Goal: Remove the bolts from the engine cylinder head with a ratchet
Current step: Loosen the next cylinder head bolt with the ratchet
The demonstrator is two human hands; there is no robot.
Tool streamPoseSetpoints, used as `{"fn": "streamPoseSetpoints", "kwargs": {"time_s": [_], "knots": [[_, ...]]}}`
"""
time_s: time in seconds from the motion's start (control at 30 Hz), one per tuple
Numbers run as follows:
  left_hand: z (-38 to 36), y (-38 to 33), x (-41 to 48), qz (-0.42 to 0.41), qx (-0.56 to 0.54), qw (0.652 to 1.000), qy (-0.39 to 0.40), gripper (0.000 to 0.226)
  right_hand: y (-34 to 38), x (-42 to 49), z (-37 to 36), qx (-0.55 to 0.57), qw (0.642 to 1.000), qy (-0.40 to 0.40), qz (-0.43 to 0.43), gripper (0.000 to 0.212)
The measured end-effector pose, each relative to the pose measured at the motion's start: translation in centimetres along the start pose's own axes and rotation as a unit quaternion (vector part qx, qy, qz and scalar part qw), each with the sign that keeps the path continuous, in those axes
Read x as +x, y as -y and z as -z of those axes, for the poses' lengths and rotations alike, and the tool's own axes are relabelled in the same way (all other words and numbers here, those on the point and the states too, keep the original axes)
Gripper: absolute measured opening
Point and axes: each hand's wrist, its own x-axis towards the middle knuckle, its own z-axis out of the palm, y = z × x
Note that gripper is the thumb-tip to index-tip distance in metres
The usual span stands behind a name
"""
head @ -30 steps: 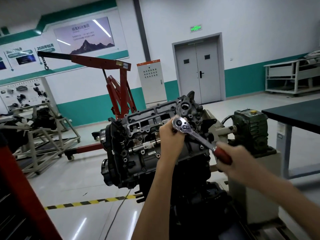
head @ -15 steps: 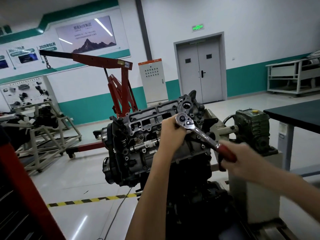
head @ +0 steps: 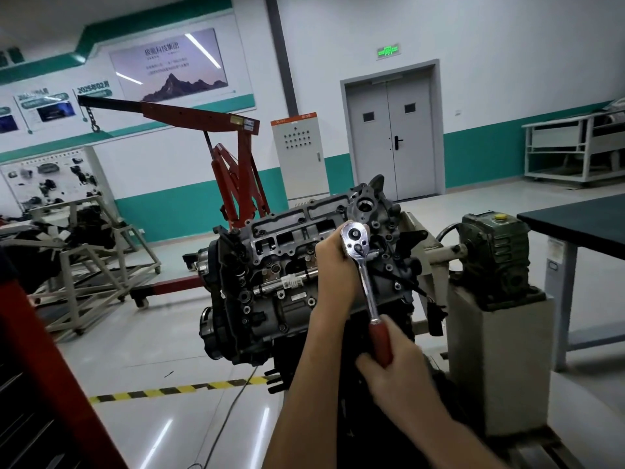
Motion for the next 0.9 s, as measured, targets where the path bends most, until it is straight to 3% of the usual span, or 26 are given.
{"fn": "streamPoseSetpoints", "kwargs": {"time_s": [0.07, 0.13, 0.23, 0.3, 0.37, 0.47, 0.57, 0.63, 0.77, 0.83, 0.9], "knots": [[0.7, -0.3, 0.6, 0.005, 0.033, 0.999, 0.019, 0.049, 0.2, 1.3, 4.5, -0.102, 0.991, 0.077, 0.041, 0.034], [1.2, -0.2, 1.2, 0.011, 0.062, 0.997, 0.044, 0.05, 1.3, 4.0, 9.5, -0.223, 0.959, 0.156, 0.076, 0.038], [1.5, -0.4, 1.0, 0.026, 0.069, 0.996, 0.057, 0.028, 3.1, 7.7, 13.6, -0.358, 0.906, 0.188, 0.121, 0.031], [1.2, -0.2, 0.6, 0.029, 0.06, 0.997, 0.036, 0.025, 2.6, 8.0, 13.3, -0.354, 0.91, 0.175, 0.125, 0.028], [0.6, -0.1, 0.2, 0.017, 0.039, 0.999, 0.007, 0.041, 1.1, 6.0, 11.3, -0.278, 0.944, 0.155, 0.084, 0.03], [-0.2, -0.2, 0.1, 0.004, 0.014, 1.0, -0.016, 0.045, -0.6, 1.5, 5.6, -0.133, 0.99, 0.041, 0.024, 0.029], [-0.2, 0.4, 0.2, 0.012, 0.021, 0.999, -0.023, 0.054, 0.0, -0.6, -0.7, 0.016, 0.999, -0.011, -0.031, 0.023], [0.1, 0.7, 0.3, 0.004, 0.046, 0.999, -0.029, 0.053, 0.2, -0.8, -2.6, 0.046, 0.998, -0.011, -0.032, 0.021], [1.0, 0.0, 0.5, 0.019, 0.041, 0.999, 0.004, 0.05, 0.0, 0.9, 2.8, -0.095, 0.994, 0.052, 0.022, 0.029], [1.2, 0.0, 0.9, 0.028, 0.051, 0.998, 0.038, 0.044, 0.4, 2.9, 7.7, -0.202, 0.971, 0.117, 0.059, 0.039], [1.0, -0.3, 1.3, 0.03, 0.083, 0.994, 0.072, 0.032, 1.1, 5.6, 11.8, -0.295, 0.939, 0.155, 0.088, 0.035]]}}
